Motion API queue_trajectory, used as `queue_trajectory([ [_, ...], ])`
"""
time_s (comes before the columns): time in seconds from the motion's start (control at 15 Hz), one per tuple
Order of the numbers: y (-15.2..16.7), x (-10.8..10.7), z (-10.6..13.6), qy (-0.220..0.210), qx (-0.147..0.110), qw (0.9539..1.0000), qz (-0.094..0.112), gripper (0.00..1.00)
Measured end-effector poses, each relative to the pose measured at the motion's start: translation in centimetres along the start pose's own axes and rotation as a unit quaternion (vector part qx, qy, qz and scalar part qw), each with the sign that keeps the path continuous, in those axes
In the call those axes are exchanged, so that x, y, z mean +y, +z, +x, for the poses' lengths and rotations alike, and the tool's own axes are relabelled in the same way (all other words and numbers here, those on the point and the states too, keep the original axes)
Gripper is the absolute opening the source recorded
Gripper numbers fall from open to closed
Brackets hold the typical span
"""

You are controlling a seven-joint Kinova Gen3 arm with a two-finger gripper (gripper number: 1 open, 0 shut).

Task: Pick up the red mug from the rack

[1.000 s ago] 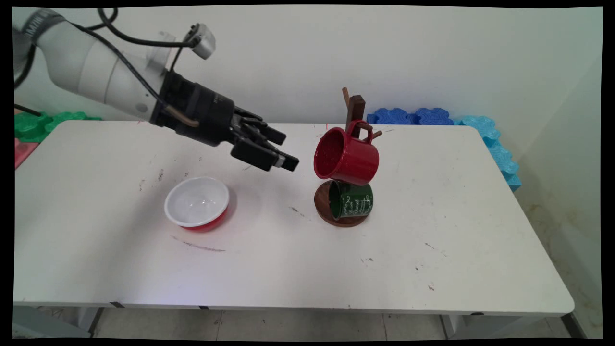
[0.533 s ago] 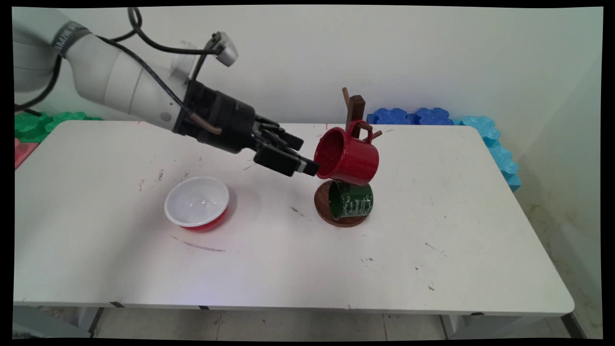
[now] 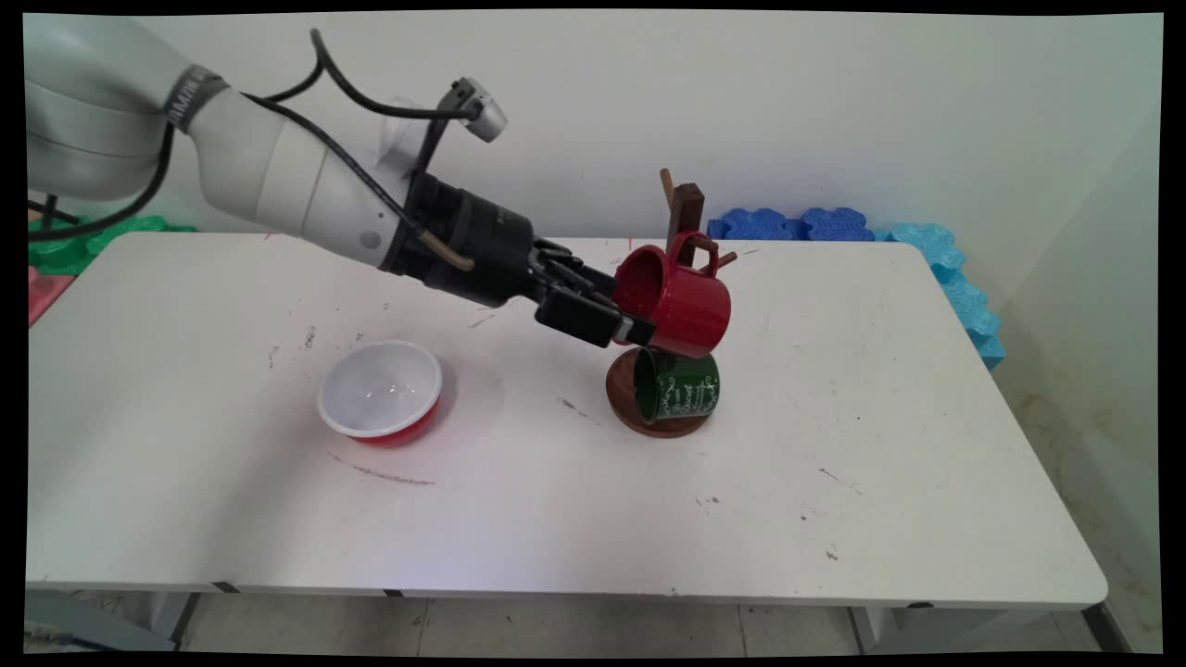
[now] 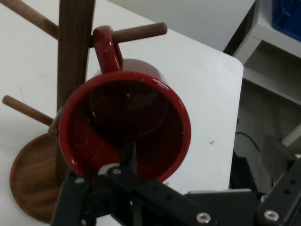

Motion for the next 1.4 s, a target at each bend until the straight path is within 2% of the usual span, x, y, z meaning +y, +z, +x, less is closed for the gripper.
queue_trajectory([
  [1.4, 4.4, 0.2, 0.7, -0.071, 0.015, 0.9973, 0.011, 1.0],
])
